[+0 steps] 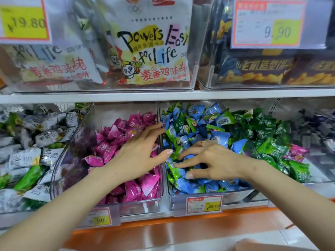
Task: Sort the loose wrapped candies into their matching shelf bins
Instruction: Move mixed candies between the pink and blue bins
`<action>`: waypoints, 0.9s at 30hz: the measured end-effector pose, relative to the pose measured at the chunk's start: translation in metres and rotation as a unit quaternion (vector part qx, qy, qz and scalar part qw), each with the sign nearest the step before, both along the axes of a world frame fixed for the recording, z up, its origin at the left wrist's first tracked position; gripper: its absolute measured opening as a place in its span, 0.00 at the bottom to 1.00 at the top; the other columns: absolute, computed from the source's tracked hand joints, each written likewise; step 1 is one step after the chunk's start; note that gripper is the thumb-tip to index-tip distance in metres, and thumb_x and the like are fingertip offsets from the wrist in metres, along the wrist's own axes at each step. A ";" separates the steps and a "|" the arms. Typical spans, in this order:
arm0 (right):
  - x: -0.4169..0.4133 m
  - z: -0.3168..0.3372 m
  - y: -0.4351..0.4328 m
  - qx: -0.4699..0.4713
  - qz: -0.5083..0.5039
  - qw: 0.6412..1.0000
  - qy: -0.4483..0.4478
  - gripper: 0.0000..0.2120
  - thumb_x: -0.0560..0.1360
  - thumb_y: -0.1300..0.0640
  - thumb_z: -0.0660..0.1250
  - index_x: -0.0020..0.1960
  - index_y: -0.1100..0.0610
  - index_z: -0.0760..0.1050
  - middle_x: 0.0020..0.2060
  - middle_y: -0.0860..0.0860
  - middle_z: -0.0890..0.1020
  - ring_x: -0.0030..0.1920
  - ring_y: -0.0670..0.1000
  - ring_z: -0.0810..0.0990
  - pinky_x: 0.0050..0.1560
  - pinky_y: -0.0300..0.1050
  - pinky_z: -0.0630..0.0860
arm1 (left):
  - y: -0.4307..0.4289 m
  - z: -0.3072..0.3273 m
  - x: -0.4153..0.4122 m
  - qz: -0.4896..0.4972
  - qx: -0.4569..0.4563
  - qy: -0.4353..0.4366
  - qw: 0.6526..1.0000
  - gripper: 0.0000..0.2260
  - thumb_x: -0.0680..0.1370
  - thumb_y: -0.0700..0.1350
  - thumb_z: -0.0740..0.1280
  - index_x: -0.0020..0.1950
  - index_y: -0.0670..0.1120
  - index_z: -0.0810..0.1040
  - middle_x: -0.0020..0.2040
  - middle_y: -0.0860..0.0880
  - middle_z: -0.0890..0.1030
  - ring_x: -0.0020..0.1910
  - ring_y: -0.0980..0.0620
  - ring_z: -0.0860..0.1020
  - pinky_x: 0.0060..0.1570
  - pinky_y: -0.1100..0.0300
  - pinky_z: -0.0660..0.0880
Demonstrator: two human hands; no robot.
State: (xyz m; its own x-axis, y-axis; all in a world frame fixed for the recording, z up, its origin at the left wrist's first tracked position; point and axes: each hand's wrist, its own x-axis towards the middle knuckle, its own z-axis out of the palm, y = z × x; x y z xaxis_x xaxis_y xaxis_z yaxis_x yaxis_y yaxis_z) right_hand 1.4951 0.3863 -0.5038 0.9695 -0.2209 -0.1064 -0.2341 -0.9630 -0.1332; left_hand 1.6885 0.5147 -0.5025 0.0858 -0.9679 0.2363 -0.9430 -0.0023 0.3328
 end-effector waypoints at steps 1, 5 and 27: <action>-0.003 0.000 0.000 0.005 0.000 1.000 -0.001 0.24 0.72 0.29 0.52 0.65 0.34 0.68 0.68 0.36 0.68 0.66 0.48 0.65 0.60 0.34 0.51 | 0.000 0.000 0.000 -0.001 0.004 0.003 1.000 0.39 0.67 0.71 0.45 0.74 0.53 0.59 0.75 0.59 0.55 0.72 0.58 0.60 0.67 0.61 0.61; -0.013 0.005 0.002 0.120 -0.022 0.989 -0.079 0.11 0.75 0.48 0.66 0.57 0.44 0.80 0.68 0.39 0.69 0.67 0.42 0.67 0.66 0.35 0.57 | 0.000 0.002 -0.001 -0.008 0.010 0.004 1.000 0.40 0.67 0.72 0.44 0.74 0.53 0.58 0.76 0.58 0.54 0.72 0.57 0.60 0.67 0.60 0.62; 0.071 0.009 -0.058 -0.134 -0.167 0.975 -0.067 0.24 0.74 0.53 0.66 0.69 0.52 0.68 0.65 0.51 0.71 0.66 0.57 0.67 0.62 0.49 0.63 | -0.103 0.029 0.022 0.001 0.018 0.040 0.999 0.32 0.74 0.44 0.69 0.74 0.43 0.58 0.73 0.43 0.63 0.71 0.44 0.62 0.67 0.56 0.61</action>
